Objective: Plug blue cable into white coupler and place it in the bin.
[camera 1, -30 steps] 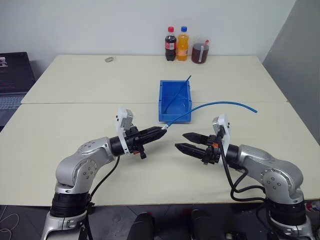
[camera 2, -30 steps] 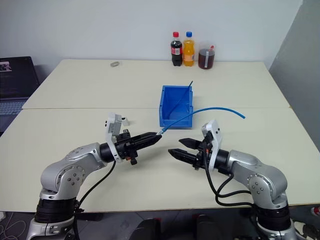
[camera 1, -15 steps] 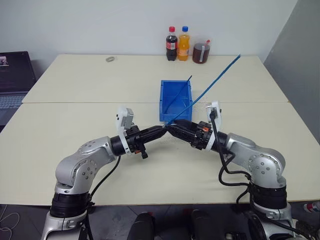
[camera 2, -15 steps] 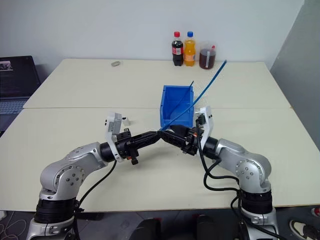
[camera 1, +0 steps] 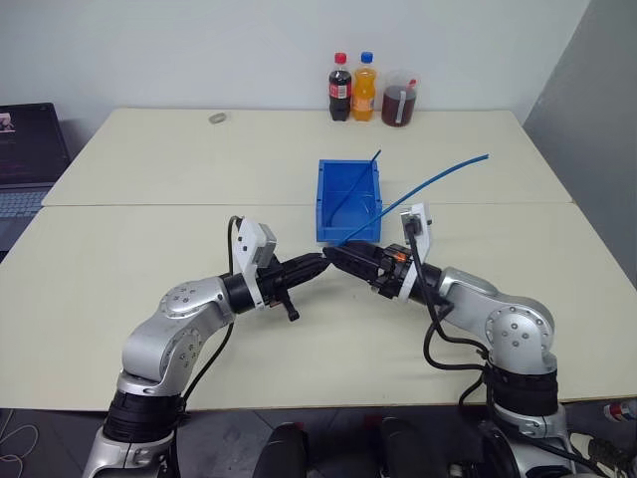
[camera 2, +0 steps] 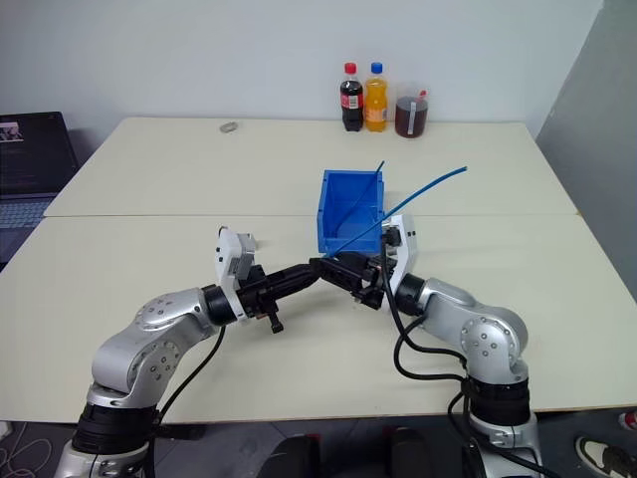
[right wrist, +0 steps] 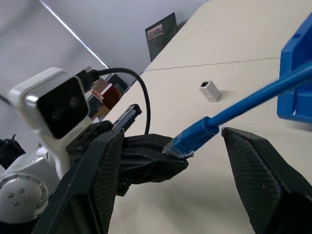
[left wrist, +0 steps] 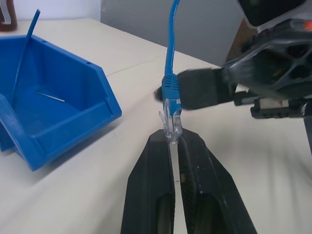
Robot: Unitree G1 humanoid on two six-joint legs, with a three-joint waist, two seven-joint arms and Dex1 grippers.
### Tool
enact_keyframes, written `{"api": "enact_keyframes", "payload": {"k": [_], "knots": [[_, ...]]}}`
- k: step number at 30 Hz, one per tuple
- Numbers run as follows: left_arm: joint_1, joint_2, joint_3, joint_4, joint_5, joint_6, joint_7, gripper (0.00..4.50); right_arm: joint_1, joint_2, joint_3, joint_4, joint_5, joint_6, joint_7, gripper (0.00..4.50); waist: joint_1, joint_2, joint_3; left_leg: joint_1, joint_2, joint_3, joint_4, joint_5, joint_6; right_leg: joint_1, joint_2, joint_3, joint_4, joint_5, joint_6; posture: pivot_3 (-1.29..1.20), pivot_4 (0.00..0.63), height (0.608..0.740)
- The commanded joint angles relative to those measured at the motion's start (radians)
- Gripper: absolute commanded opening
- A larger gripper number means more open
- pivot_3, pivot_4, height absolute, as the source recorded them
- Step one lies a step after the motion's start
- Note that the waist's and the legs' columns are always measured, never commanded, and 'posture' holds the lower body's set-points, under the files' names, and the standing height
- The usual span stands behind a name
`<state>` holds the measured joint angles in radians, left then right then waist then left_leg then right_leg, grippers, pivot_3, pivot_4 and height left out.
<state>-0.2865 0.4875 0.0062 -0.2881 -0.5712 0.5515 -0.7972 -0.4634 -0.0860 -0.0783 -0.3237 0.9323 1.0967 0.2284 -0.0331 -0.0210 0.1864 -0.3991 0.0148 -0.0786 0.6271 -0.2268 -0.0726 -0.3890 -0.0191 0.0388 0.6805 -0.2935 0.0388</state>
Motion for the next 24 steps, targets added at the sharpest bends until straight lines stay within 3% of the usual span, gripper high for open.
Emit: {"api": "enact_keyframes", "payload": {"k": [1,14,24], "knots": [[0.001,-0.003,0.001,-0.018,0.007,-0.033,-0.004,0.02,-0.026,0.022,-0.017,0.003,0.027,-0.005,-0.029,3.39,0.0,0.0,0.0,0.0,0.0,0.0,0.0,0.0,0.0,0.0,0.0,0.0,0.0,0.0,0.0,0.0,0.15,0.74],[0.017,0.005,0.007,-0.025,0.012,-0.037,-0.003,0.02,-0.037,0.044,-0.038,0.034,0.067,-0.011,-0.032,3.39,0.0,0.0,0.0,0.0,0.0,0.0,0.0,0.0,0.0,0.0,0.0,0.0,0.0,0.0,0.0,0.0,0.15,0.74],[0.022,0.0,0.002,-0.025,0.029,-0.05,0.0,0.0,-0.041,0.044,-0.027,0.044,0.068,0.012,-0.038,1.02,0.0,0.0,0.0,0.0,0.0,0.0,0.0,0.0,0.0,0.0,0.0,0.0,0.0,0.0,0.0,0.0,0.15,0.74]]}}
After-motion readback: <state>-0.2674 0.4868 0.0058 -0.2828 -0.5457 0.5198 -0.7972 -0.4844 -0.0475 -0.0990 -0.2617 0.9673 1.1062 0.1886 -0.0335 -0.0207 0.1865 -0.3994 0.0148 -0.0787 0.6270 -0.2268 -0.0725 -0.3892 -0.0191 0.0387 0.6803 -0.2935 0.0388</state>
